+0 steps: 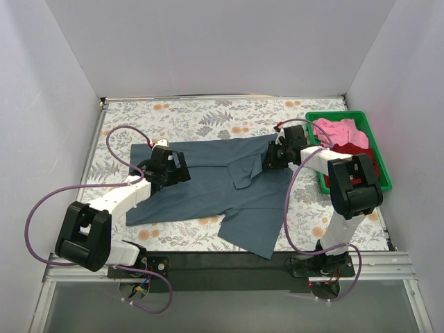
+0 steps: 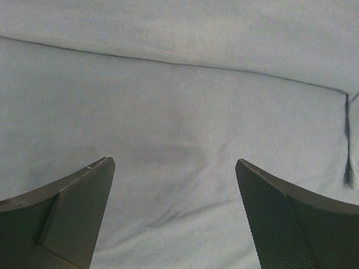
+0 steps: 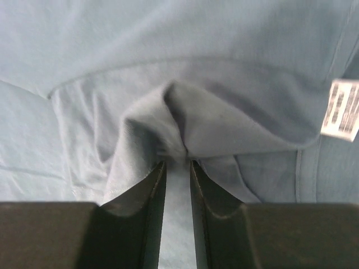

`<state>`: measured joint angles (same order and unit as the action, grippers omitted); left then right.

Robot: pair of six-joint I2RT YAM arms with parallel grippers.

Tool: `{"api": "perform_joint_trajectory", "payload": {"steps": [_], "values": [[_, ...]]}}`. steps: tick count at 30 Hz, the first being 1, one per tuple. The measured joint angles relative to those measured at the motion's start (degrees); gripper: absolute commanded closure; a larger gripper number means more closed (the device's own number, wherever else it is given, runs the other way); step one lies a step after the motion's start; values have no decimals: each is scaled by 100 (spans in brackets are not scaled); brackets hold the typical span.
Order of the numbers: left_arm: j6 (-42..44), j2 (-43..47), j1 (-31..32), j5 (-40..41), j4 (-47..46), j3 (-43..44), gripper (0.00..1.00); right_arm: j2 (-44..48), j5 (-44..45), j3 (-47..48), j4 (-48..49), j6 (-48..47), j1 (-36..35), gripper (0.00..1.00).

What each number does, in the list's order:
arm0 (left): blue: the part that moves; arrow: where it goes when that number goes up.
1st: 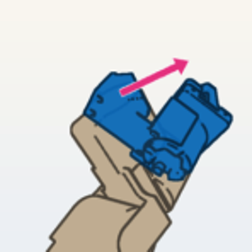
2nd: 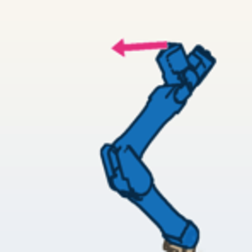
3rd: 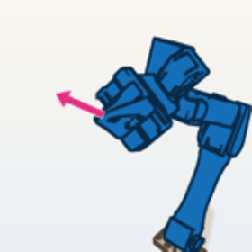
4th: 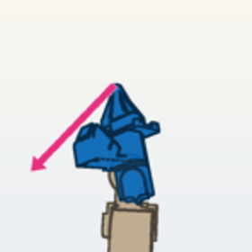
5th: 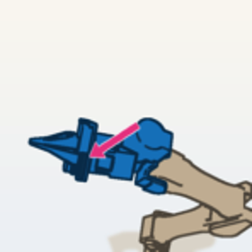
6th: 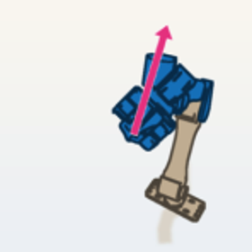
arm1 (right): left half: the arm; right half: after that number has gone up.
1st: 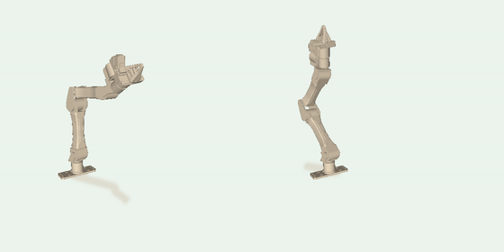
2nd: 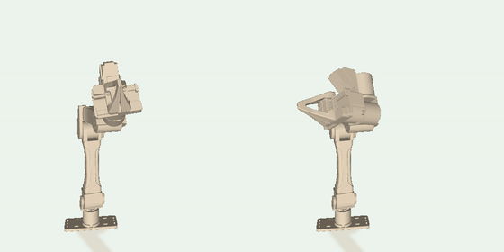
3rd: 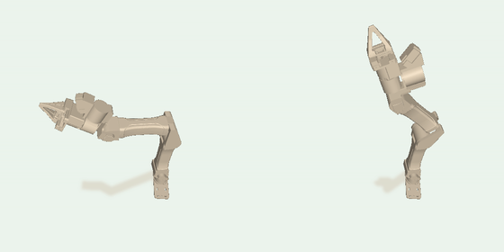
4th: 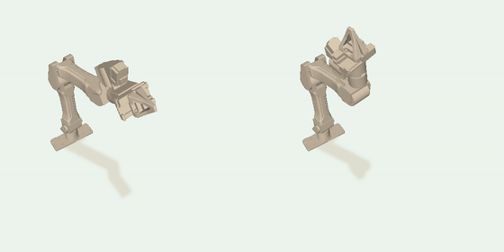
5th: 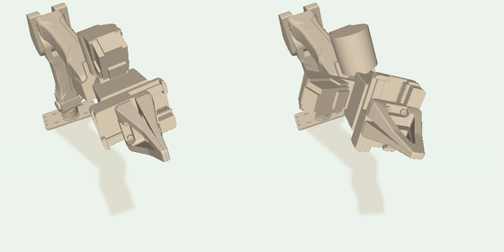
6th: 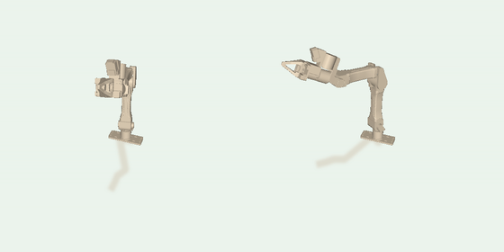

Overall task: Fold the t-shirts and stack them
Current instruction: Fold the tshirt

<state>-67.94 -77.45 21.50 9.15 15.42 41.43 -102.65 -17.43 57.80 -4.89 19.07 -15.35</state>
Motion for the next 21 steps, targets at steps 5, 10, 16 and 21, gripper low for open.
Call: {"api": "perform_joint_trajectory", "payload": {"steps": [5, 10, 16, 21], "values": [[0, -4, 0, 0, 0, 0, 17, -79, -15, 188, 83, 2, 0, 71], [0, -4, 0, 0, 0, 0, 17, -236, -22, 271, 142, 4, 0, 71], [0, -4, 0, 0, 0, 0, 17, -295, -42, 297, 168, 0, 0, 82], [0, -9, 0, 0, 0, 0, 17, -293, -52, 297, 155, 15, 0, 99]]}}
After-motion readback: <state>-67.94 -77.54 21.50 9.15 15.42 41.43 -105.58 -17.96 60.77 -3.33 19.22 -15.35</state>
